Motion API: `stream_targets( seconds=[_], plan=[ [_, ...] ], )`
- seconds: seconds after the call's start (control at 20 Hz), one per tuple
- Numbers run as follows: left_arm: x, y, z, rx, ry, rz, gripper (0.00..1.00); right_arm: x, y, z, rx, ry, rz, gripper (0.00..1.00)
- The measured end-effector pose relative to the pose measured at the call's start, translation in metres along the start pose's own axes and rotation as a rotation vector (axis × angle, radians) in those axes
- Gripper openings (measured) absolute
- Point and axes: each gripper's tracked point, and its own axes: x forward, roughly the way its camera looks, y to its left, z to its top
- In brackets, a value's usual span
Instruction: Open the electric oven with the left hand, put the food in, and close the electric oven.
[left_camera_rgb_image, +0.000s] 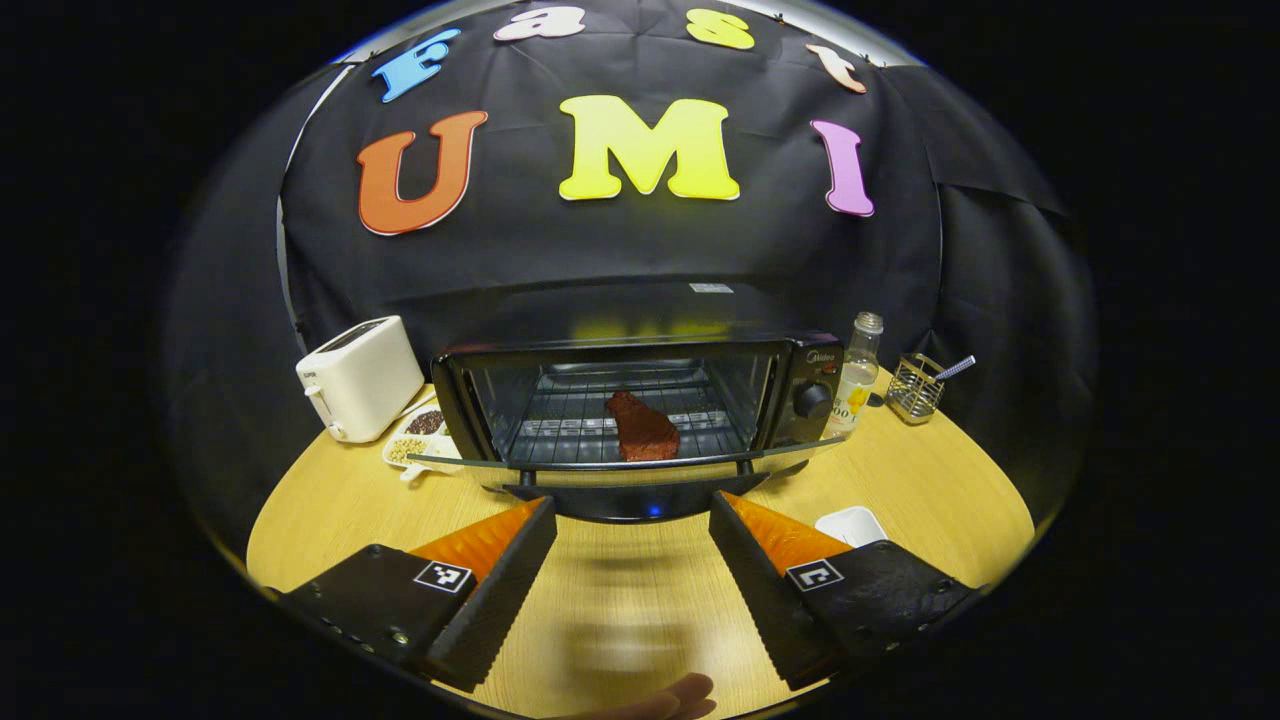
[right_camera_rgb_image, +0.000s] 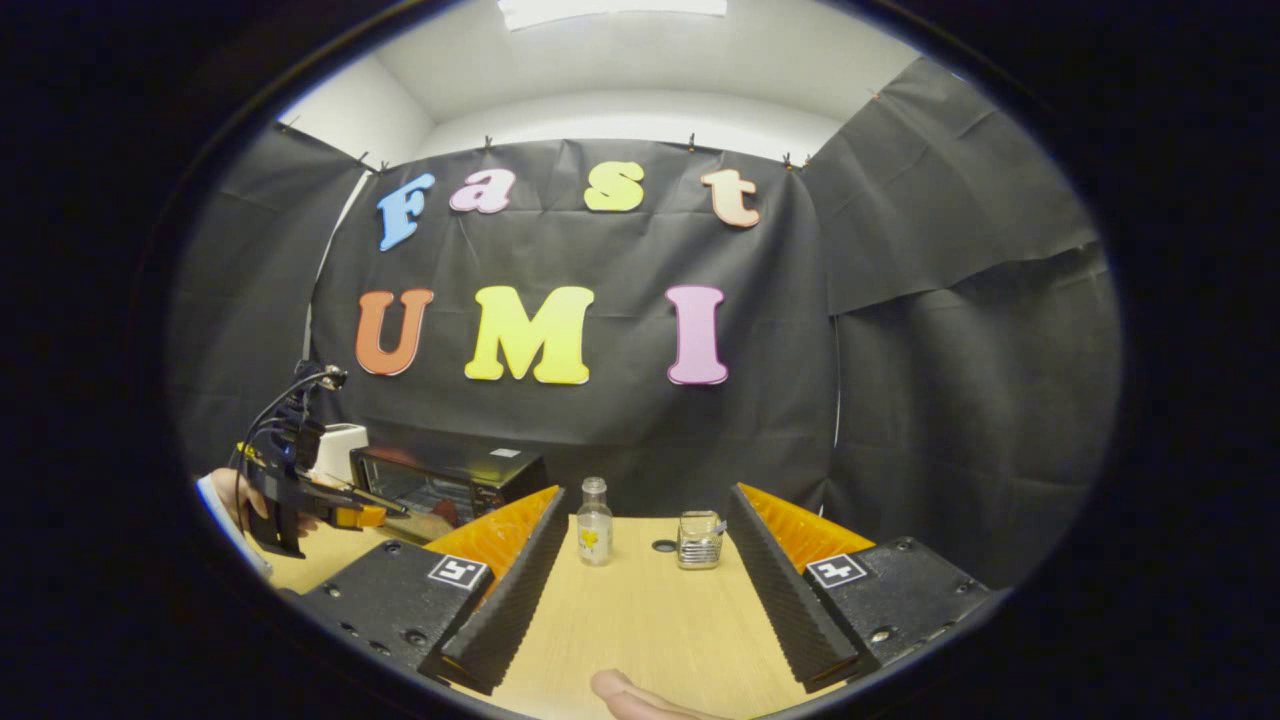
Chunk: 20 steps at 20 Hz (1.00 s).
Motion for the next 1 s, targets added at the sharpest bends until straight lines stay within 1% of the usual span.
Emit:
stream_targets(
  seconds=[0.25, 0.3, 0.35, 0.4, 0.5, 0.6, 0.7, 0.75, 0.8, 0.9, 0.95, 1.0],
  plan=[
    [0.015, 0.002, 0.024, 0.026, -0.070, 0.003, 0.98, -0.011, -0.008, 0.007, -0.002, -0.008, -0.019, 1.00],
    [0.020, 0.002, 0.030, 0.027, -0.093, -0.001, 0.98, -0.014, -0.008, 0.008, -0.004, -0.006, -0.020, 0.96],
    [0.025, -0.001, 0.034, 0.020, -0.101, -0.014, 0.98, -0.017, -0.009, 0.008, -0.008, -0.004, -0.022, 0.96],
    [0.027, -0.003, 0.030, 0.006, -0.093, -0.027, 0.98, -0.021, -0.009, 0.010, -0.012, -0.006, -0.025, 1.00],
    [0.026, -0.003, 0.030, -0.020, -0.096, -0.023, 0.98, -0.031, -0.012, 0.015, -0.008, -0.015, -0.032, 1.00],
    [0.014, -0.004, 0.035, -0.019, -0.122, -0.021, 0.98, -0.039, -0.012, 0.014, 0.011, -0.008, -0.030, 1.00],
    [-0.005, -0.005, 0.042, 0.004, -0.155, -0.016, 0.98, -0.045, -0.014, 0.011, 0.033, 0.005, -0.035, 1.00],
    [-0.017, -0.005, 0.046, 0.017, -0.174, -0.008, 0.98, -0.046, -0.016, 0.011, 0.047, 0.005, -0.043, 0.96],
    [-0.031, -0.006, 0.050, 0.023, -0.194, -0.004, 0.98, -0.049, -0.019, 0.013, 0.058, 0.008, -0.050, 0.96],
    [-0.062, -0.010, 0.062, 0.003, -0.241, -0.015, 0.98, -0.054, -0.019, 0.014, 0.068, 0.013, -0.056, 0.96],
    [-0.080, -0.013, 0.068, -0.007, -0.265, -0.022, 0.98, -0.058, -0.017, 0.017, 0.073, 0.012, -0.055, 1.00],
    [-0.097, -0.012, 0.075, -0.013, -0.294, -0.018, 0.98, -0.061, -0.015, 0.022, 0.078, 0.008, -0.051, 1.00]
  ],
)
